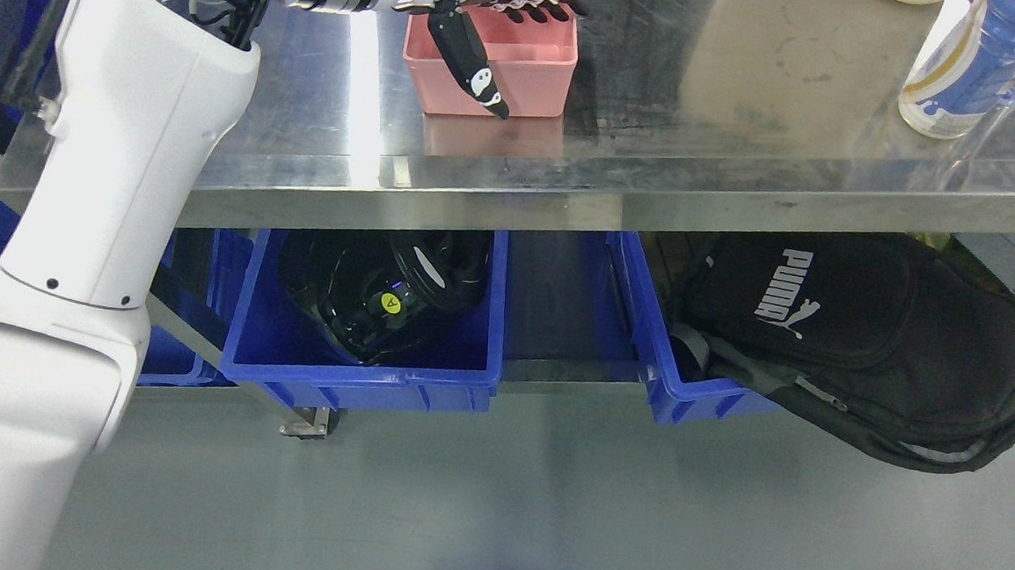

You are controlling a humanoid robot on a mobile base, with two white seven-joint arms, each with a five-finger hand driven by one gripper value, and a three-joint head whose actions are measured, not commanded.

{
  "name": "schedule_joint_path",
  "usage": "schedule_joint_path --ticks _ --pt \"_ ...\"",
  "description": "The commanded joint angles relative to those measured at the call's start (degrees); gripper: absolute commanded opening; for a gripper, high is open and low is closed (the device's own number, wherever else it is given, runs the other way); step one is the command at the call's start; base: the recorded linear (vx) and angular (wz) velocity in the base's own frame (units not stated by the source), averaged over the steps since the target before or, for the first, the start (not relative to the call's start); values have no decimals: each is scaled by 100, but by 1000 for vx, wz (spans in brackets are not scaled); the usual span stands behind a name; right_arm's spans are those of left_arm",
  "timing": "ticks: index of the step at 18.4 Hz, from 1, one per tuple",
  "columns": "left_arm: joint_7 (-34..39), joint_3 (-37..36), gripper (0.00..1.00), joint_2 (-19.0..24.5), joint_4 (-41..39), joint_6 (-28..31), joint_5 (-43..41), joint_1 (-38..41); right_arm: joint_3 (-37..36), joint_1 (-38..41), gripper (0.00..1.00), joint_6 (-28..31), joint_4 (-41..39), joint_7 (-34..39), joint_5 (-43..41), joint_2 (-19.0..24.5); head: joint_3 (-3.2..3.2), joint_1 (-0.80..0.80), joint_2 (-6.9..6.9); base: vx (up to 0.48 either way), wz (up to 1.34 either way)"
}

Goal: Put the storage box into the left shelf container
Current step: 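Hook the left hand fingers over the pink box's rim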

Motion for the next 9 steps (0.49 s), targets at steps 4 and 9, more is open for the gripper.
schedule_joint_path --ticks 4,9 --pt "-58 -165 86 -248 849 -3 -138 -27 -1 -18 100 -4 -100 18 -123 -100 0 0 0 0 0" --pt "-49 380 87 -266 753 -3 -94 -194 -1 -26 100 -4 -100 18 -123 -100 0 0 0 0 0"
